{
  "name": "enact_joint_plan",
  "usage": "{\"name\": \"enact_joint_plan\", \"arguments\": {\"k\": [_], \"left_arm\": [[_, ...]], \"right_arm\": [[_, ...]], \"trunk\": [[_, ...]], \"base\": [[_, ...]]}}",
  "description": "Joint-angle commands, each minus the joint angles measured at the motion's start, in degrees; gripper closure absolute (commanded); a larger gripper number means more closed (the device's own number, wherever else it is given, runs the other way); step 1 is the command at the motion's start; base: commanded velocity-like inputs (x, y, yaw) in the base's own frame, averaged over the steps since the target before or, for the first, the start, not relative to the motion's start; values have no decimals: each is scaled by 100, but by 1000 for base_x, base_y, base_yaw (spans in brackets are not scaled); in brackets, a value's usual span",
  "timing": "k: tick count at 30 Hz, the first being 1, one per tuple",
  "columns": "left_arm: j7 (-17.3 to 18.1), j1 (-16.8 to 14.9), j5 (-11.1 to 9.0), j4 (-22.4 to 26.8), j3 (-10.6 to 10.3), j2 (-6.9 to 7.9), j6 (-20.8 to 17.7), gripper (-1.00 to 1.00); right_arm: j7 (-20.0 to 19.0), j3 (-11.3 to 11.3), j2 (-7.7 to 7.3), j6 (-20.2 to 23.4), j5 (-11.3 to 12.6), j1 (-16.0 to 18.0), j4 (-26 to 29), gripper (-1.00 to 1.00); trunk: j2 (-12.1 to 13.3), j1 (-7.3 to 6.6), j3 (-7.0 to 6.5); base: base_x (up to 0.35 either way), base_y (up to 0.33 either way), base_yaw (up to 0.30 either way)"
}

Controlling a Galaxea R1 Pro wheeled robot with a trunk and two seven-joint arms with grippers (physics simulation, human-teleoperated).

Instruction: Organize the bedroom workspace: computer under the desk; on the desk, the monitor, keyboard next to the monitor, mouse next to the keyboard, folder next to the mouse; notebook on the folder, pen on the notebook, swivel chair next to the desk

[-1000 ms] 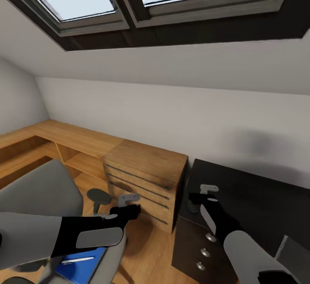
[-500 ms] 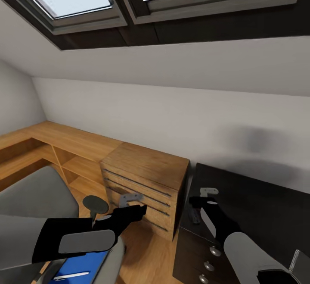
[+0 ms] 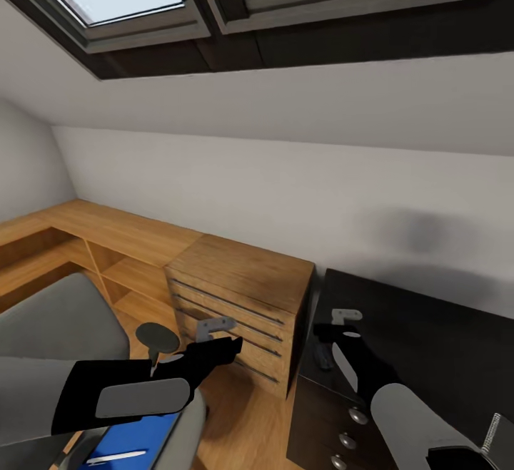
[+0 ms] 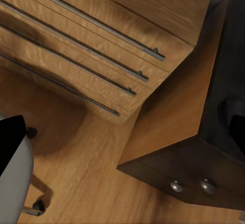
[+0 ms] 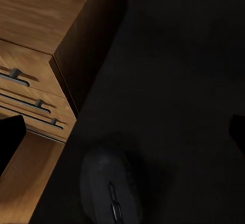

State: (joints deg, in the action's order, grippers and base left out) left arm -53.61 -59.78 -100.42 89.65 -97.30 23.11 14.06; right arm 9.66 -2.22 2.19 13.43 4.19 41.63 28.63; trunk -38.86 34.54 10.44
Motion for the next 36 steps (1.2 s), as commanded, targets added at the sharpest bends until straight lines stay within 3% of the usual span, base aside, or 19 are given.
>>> {"name": "enact_joint_plan", "arguments": {"k": [1, 10, 36], "left_arm": [[-6, -11, -44, 5, -10, 1, 36, -100], [-9, -10, -221, -4, -7, 1, 38, -100], [-18, -13, -232, -17, -16, 1, 38, -100]], "right_arm": [[38, -27, 2, 33, 45, 3, 11, -100], [40, -33, 9, 163, 46, 4, 11, -100], [51, -37, 9, 221, 30, 5, -14, -100]], "trunk": [[-51, 24, 29], [-412, 222, 190], [-1454, 793, 657]], "base": [[0, 0, 0], [0, 0, 0], [0, 0, 0]]}}
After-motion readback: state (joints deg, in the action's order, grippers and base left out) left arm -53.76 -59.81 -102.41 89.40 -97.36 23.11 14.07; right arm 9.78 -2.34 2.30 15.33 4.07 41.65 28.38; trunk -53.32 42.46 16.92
